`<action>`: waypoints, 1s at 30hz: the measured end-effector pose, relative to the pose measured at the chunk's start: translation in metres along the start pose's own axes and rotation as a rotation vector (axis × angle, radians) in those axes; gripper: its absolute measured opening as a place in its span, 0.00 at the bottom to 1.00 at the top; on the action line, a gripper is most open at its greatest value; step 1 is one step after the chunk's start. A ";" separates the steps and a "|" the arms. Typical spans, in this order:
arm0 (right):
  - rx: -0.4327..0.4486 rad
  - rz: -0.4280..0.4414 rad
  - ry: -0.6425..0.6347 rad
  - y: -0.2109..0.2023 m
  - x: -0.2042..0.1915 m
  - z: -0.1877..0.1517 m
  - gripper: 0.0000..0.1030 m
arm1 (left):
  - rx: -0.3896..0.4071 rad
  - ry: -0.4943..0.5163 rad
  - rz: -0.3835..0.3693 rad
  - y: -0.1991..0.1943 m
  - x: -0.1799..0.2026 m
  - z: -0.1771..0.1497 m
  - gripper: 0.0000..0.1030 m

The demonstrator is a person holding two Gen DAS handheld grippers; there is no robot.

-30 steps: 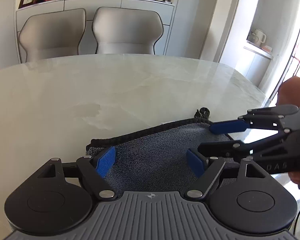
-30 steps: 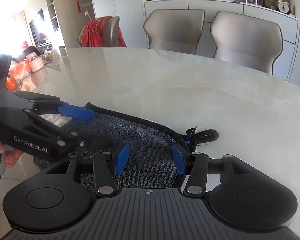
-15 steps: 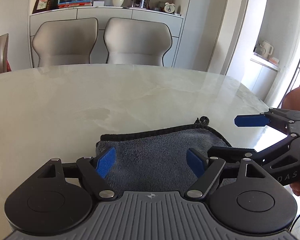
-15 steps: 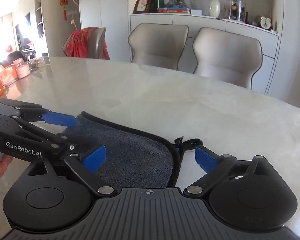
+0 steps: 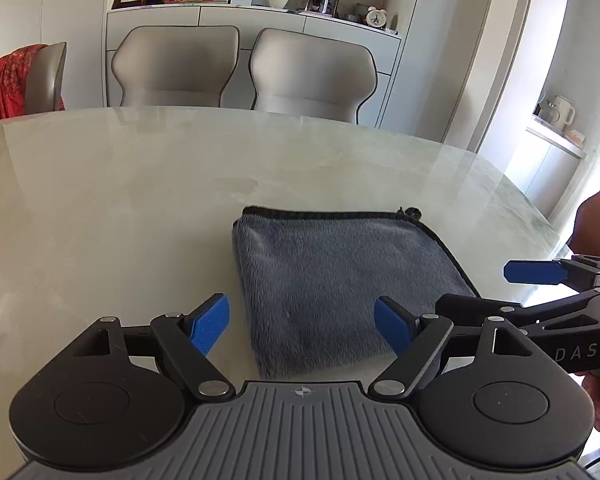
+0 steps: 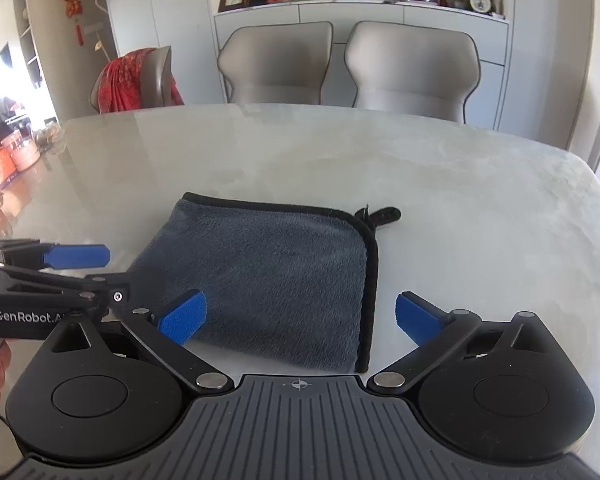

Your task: Fold towel

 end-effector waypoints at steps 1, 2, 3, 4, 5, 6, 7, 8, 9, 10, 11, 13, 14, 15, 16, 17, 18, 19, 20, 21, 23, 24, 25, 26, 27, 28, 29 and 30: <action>0.003 -0.001 0.000 -0.004 -0.001 -0.003 0.99 | 0.000 -0.006 0.002 -0.004 0.001 -0.003 0.81; 0.005 -0.003 0.001 -0.009 -0.002 -0.006 0.99 | 0.000 -0.010 0.003 -0.007 0.001 -0.005 0.81; 0.008 -0.004 0.001 -0.013 -0.004 -0.010 0.99 | 0.005 -0.017 0.004 -0.011 0.002 -0.008 0.81; 0.011 -0.005 0.002 -0.018 -0.005 -0.013 0.99 | 0.010 -0.024 0.003 -0.017 0.003 -0.011 0.81; 0.014 -0.006 0.002 -0.022 -0.006 -0.016 0.99 | 0.013 -0.029 0.002 -0.022 0.005 -0.014 0.81; 0.016 -0.008 0.003 -0.026 -0.007 -0.019 0.99 | 0.014 -0.030 0.004 -0.026 0.006 -0.017 0.83; 0.018 -0.010 -0.001 -0.031 -0.008 -0.023 0.99 | 0.014 -0.028 0.007 -0.030 0.007 -0.019 0.85; 0.018 -0.013 -0.009 -0.036 -0.009 -0.027 0.99 | 0.014 -0.026 0.010 -0.032 0.008 -0.021 0.86; 0.019 -0.016 -0.014 -0.040 -0.010 -0.031 0.99 | 0.011 -0.027 0.017 -0.036 0.009 -0.025 0.88; 0.018 -0.020 -0.015 -0.044 -0.010 -0.034 0.99 | 0.008 -0.033 0.018 -0.041 0.011 -0.029 0.88; 0.017 -0.022 -0.014 -0.049 -0.010 -0.038 0.99 | 0.005 -0.033 0.023 -0.045 0.012 -0.034 0.88; 0.018 -0.022 0.002 -0.058 -0.009 -0.045 0.99 | 0.003 -0.029 0.035 -0.053 0.014 -0.042 0.88; 0.031 -0.021 0.015 -0.063 -0.009 -0.049 0.99 | 0.006 -0.024 0.041 -0.056 0.015 -0.044 0.89; 0.053 -0.021 0.027 -0.068 -0.009 -0.053 0.99 | 0.013 -0.016 0.046 -0.060 0.017 -0.049 0.89; 0.067 -0.020 0.035 -0.073 -0.009 -0.057 0.99 | 0.017 -0.004 0.049 -0.065 0.018 -0.056 0.89; 0.070 -0.019 0.038 -0.076 -0.010 -0.061 0.99 | 0.015 0.002 0.059 -0.069 0.019 -0.063 0.89; 0.070 -0.022 0.042 -0.079 -0.012 -0.066 0.99 | 0.010 -0.002 0.066 -0.071 0.020 -0.068 0.89; 0.070 -0.024 0.045 -0.082 -0.013 -0.070 0.99 | 0.008 -0.006 0.068 -0.074 0.021 -0.071 0.89; 0.072 -0.026 0.045 -0.085 -0.015 -0.073 0.99 | 0.005 -0.009 0.070 -0.076 0.022 -0.075 0.89; 0.077 -0.027 0.041 -0.087 -0.017 -0.076 0.99 | 0.003 -0.012 0.072 -0.079 0.023 -0.078 0.89; 0.087 -0.029 0.034 -0.091 -0.022 -0.082 0.99 | 0.015 0.012 0.083 -0.084 0.025 -0.082 0.89; 0.093 -0.029 0.029 -0.093 -0.025 -0.084 0.99 | 0.020 0.019 0.089 -0.085 0.026 -0.082 0.89; 0.106 -0.030 0.019 -0.096 -0.027 -0.086 0.99 | 0.029 0.030 0.102 -0.087 0.027 -0.083 0.90; 0.118 -0.031 0.010 -0.098 -0.030 -0.088 0.99 | 0.036 0.039 0.115 -0.089 0.027 -0.085 0.90; 0.121 -0.033 0.007 -0.099 -0.031 -0.090 0.99 | 0.030 0.038 0.120 -0.089 0.027 -0.086 0.91; 0.124 -0.034 0.004 -0.100 -0.032 -0.092 0.99 | 0.023 0.036 0.125 -0.089 0.027 -0.088 0.91; 0.122 -0.033 0.008 -0.100 -0.032 -0.093 0.99 | 0.014 0.027 0.127 -0.089 0.026 -0.089 0.91; 0.113 -0.030 0.021 -0.100 -0.031 -0.094 0.99 | 0.017 0.025 0.130 -0.090 0.026 -0.089 0.91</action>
Point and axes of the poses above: each gripper's, at about its wrist camera, not at the fingertips, and y roughly the way its jaws point, x to its right, z to its top, the point moved 7 cm from there along y, roughly the way its jaws point, and after that the axes turned 4 degrees about x, right-handed, at the moved point
